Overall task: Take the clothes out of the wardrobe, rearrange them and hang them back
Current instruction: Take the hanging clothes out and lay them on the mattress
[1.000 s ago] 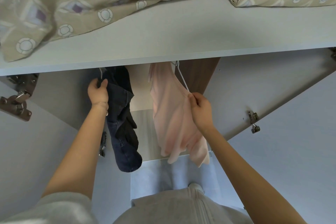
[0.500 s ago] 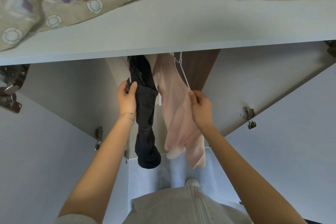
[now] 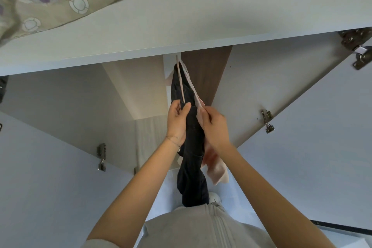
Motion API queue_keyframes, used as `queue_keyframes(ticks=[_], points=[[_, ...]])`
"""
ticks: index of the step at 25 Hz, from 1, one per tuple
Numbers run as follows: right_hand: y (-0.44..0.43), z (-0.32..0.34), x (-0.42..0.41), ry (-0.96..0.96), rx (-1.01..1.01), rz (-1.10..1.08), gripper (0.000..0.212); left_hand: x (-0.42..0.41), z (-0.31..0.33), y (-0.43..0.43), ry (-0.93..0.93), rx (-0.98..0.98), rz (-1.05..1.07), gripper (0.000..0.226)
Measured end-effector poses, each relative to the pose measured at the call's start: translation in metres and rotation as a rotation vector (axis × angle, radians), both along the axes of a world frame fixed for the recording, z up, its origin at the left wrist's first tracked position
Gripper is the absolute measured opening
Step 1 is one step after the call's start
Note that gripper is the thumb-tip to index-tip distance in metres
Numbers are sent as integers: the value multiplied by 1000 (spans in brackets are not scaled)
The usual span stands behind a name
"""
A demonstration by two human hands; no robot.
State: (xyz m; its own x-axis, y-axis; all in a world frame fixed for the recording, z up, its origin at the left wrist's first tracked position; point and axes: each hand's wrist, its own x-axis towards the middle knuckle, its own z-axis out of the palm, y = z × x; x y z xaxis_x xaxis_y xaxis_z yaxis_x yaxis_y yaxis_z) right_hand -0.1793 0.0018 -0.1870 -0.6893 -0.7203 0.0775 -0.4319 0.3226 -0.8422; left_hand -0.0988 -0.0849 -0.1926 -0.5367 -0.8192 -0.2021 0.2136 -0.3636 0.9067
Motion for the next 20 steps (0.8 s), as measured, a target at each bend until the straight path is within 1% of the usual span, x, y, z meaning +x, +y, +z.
queue_keyframes(ticks=[2,6,8,11,15,17,20], points=[[9,-3,-1,30,2,1,27,-7,-2,7,7,1,-58,3],[20,-5,-1,68,44,-7,27,-13,-3,15,-49,13,-203,21],[27,-5,0,73,55,-19,28,-12,-4,19,-39,62,-286,27],[41,-8,6,14,55,-34,29,-7,-8,25,14,141,-415,33],[62,-15,19,-38,157,-73,35,-1,-17,30,-36,195,-627,39],[71,-19,22,-34,211,-145,31,-2,-21,35,-52,216,-705,40],[82,-22,24,-52,223,-249,20,-6,-27,47,-73,207,-782,43]])
